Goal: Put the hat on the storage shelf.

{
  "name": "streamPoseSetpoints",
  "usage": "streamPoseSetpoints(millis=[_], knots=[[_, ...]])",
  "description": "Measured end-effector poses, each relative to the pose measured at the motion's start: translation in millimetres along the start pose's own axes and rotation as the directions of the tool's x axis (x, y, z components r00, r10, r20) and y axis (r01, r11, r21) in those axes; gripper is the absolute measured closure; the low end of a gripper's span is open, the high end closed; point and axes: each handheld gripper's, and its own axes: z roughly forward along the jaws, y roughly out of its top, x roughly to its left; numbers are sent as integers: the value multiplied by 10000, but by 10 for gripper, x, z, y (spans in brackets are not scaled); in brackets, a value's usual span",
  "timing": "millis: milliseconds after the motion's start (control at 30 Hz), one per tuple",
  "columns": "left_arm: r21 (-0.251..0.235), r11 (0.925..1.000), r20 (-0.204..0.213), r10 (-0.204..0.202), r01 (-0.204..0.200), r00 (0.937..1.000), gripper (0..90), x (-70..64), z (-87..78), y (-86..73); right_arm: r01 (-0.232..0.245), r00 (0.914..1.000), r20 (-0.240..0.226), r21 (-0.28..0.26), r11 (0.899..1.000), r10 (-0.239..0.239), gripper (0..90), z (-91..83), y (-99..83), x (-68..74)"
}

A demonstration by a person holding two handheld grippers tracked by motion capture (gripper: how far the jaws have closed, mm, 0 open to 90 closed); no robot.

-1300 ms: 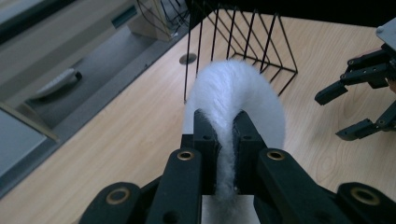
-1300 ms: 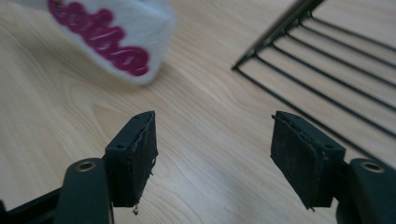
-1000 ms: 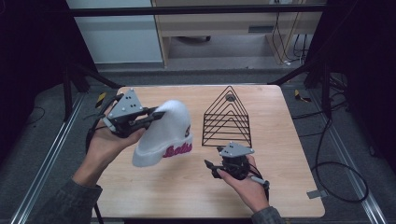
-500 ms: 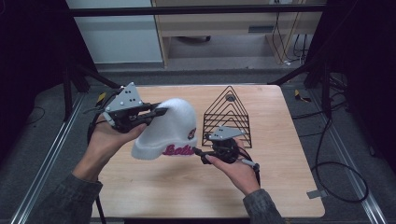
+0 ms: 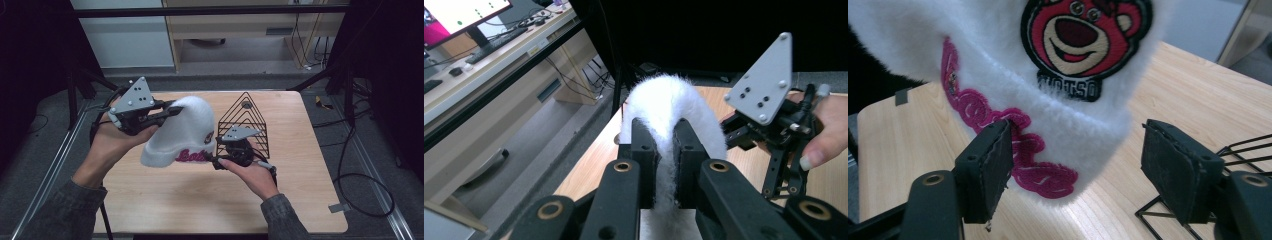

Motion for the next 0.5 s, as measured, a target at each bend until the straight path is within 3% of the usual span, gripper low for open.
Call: streamPoseSetpoints(millis=[133, 333, 367, 400, 433, 500], knots=[[23, 9999, -4, 135, -135, 9999, 832, -2, 37, 14, 107, 9995, -295, 65, 9999, -105, 286, 17, -3, 24], [-23, 9999, -78, -144, 144, 9999, 833, 46, 117, 9, 366, 9983, -454, -5, 9993, -366, 528, 12, -9, 58], [-59, 9998, -89, -205, 204, 9997, 833, 53, 131, 10, 366, 9983, -454, -5, 9993, -366, 528, 12, -9, 58], [-117, 9994, -82, -311, 310, 9995, 833, 62, 145, 12, 480, 9983, -340, 36, 9988, -479, 638, 4, -11, 57], [-169, 9991, -62, -395, 394, 9992, 833, 67, 152, 14, 480, 9983, -340, 36, 9988, -479, 638, 4, -11, 57], [-240, 9980, -165, -585, 581, 9982, 833, 95, 182, 29, 515, 9984, -253, -13, 9987, -515, 736, -20, -2, 37]])
